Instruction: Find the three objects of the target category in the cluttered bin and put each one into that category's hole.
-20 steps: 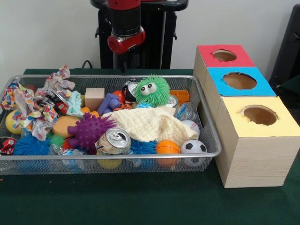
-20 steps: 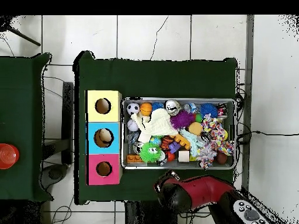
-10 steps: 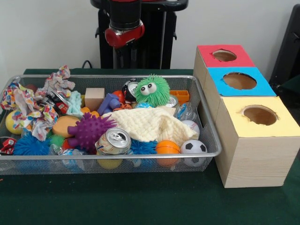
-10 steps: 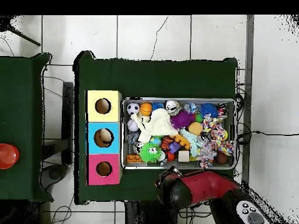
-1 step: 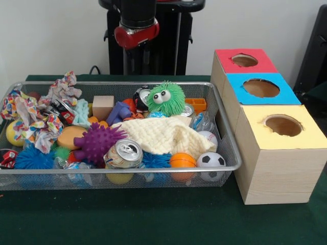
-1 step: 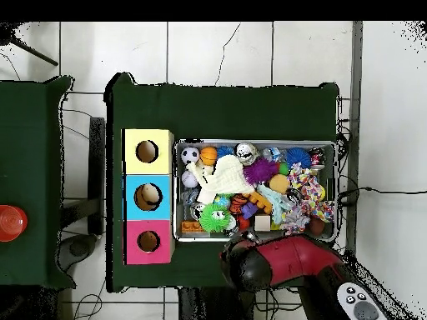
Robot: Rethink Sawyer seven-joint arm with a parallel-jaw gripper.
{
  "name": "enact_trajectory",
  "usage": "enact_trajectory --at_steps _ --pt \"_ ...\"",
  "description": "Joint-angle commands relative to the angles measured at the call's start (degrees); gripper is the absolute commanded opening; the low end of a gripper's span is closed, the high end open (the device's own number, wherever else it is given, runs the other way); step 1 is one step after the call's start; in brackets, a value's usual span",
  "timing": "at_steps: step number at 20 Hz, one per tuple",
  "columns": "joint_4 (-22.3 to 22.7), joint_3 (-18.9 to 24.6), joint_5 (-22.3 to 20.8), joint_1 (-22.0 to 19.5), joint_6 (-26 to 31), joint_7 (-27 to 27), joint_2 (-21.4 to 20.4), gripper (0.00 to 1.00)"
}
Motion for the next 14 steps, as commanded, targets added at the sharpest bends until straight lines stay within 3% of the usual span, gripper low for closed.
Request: enact_trajectory --at_steps 1,14 --pt "-8.6 6.0 -0.1 0.9 2.9 -3.1 3.2 1.00" --pt "-12.9 7.1 1.2 3.0 7.5 -4.0 4.0 1.00"
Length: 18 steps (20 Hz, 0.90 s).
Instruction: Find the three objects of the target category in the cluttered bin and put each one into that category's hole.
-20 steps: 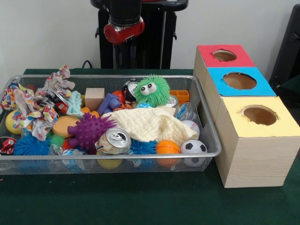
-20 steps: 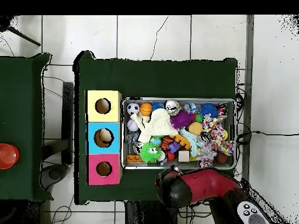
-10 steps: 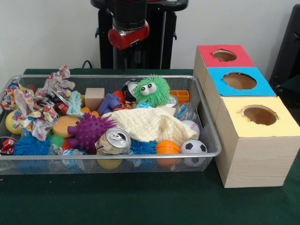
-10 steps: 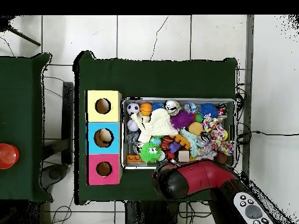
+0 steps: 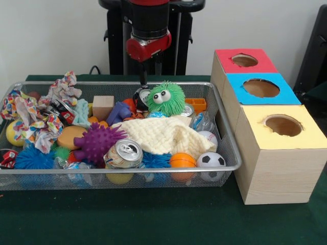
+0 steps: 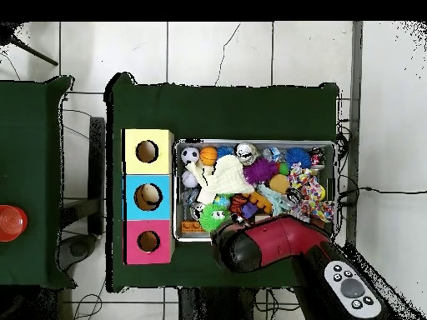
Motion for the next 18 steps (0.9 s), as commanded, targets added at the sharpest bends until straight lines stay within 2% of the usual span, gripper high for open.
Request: enact_trajectory --at_steps 1,18 --pt "-9.0 4.5 1.4 1.0 8.2 -4.3 1.6 1.00" --pt "-18.0 7.8 2.1 1.4 17.3 -9.5 3.4 1.00"
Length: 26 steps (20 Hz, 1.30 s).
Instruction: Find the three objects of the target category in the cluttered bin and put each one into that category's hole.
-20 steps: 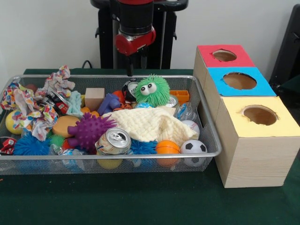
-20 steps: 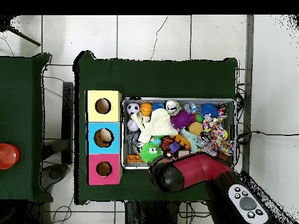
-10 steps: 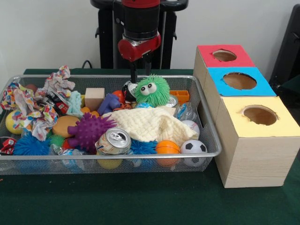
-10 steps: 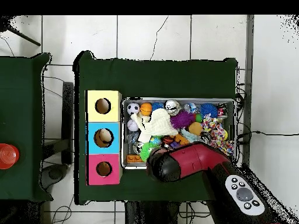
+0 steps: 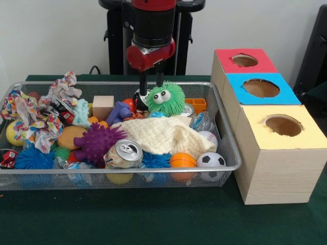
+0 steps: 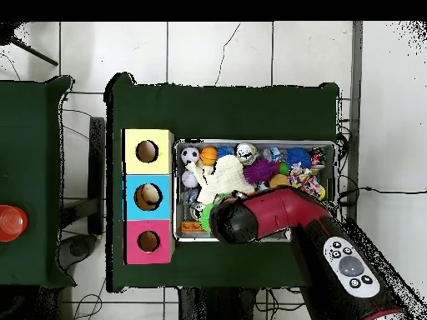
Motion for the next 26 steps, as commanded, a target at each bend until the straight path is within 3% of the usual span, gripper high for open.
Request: enact_trajectory --at_steps 1,14,26 --pt "-9.7 4.7 1.2 0.2 9.6 -9.9 2.6 1.00" --pt "-13.9 4.5 0.2 1.4 11.5 -8.3 5.5 1.00" --pt "-11.6 2.7 -2.8 -4.0 6.3 -9.2 10.8 1.00"
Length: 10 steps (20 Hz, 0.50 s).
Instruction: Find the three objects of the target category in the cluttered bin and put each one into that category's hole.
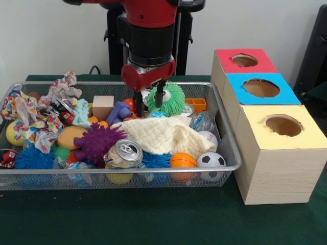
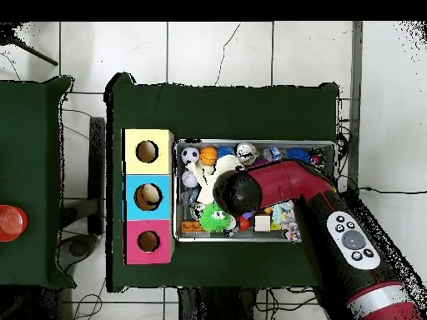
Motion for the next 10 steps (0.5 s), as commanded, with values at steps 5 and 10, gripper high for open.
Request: enact_trajectory --at_steps 5,10 --pt "-1.8 1.1 -3.7 -6.7 0.7 -10.9 8.1 1.00" --pt "-3.0 1.8 -4.4 -8.1 1.4 -12.1 10.0 1.00"
